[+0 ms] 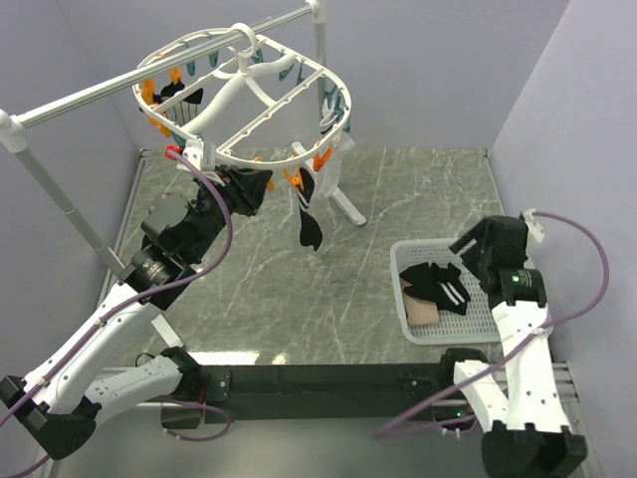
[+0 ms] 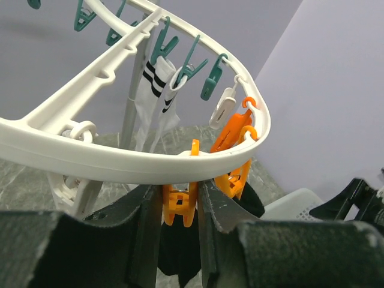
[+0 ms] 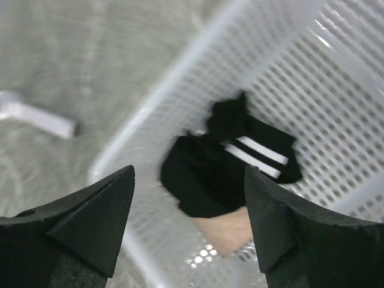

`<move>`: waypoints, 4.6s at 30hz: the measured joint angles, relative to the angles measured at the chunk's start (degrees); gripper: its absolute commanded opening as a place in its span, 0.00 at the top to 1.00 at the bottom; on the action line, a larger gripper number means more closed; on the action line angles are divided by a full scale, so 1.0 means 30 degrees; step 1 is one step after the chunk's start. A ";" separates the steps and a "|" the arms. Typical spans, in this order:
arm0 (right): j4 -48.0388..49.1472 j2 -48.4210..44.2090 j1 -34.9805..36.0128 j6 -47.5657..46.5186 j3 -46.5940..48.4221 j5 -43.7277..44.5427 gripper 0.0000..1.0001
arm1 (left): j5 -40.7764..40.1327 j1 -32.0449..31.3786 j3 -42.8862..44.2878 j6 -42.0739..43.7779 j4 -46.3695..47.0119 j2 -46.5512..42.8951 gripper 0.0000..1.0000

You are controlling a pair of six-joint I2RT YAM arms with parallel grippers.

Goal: Clip the socks to the hanger
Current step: Open the clamp at the hanger, then pick up the sock from the bin.

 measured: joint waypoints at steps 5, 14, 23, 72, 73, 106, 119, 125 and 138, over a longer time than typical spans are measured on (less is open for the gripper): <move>0.1384 -0.0692 -0.4087 -0.0036 -0.3752 -0.1982 0.31 | 0.0219 0.0000 -0.0102 -0.0015 0.0321 -0.0007 0.77; 0.5464 0.0692 -0.7089 0.0109 -0.7147 -0.4262 0.31 | 0.0750 0.0000 -0.0321 -0.0146 0.0452 -0.0007 0.77; 0.8364 0.2353 -0.7475 0.0291 -0.8386 -0.4452 0.38 | 0.1013 0.0000 -0.0539 -0.0153 0.0670 -0.0080 0.77; 0.7643 0.1239 -0.7541 -0.1829 -0.6914 -0.6251 0.49 | 0.0656 0.0109 -0.0984 -0.0051 0.0867 -0.1086 0.76; 0.7402 0.1494 -0.7541 -0.1785 -0.6951 -0.6222 0.45 | 0.0656 0.0117 -0.0984 -0.0051 0.0874 -0.1086 0.76; 0.9675 0.5748 -0.7395 -0.0634 -0.8655 -0.7657 1.00 | 0.0466 0.0131 -0.1246 -0.0007 0.0889 -0.1093 0.76; 0.8531 -0.0379 -0.7155 -0.2040 -0.7584 -0.7235 1.00 | 0.0495 0.0175 -0.1246 -0.0007 0.0889 -0.1086 0.76; 0.8837 -0.2011 -0.7067 -0.2557 -0.7380 -0.8189 1.00 | 0.0503 0.0197 -0.1246 -0.0022 0.0889 -0.1086 0.76; 0.9639 -0.5362 -0.5982 -0.3249 -0.8021 -0.9457 1.00 | 0.0503 0.0197 -0.1246 -0.0022 0.0889 -0.1086 0.76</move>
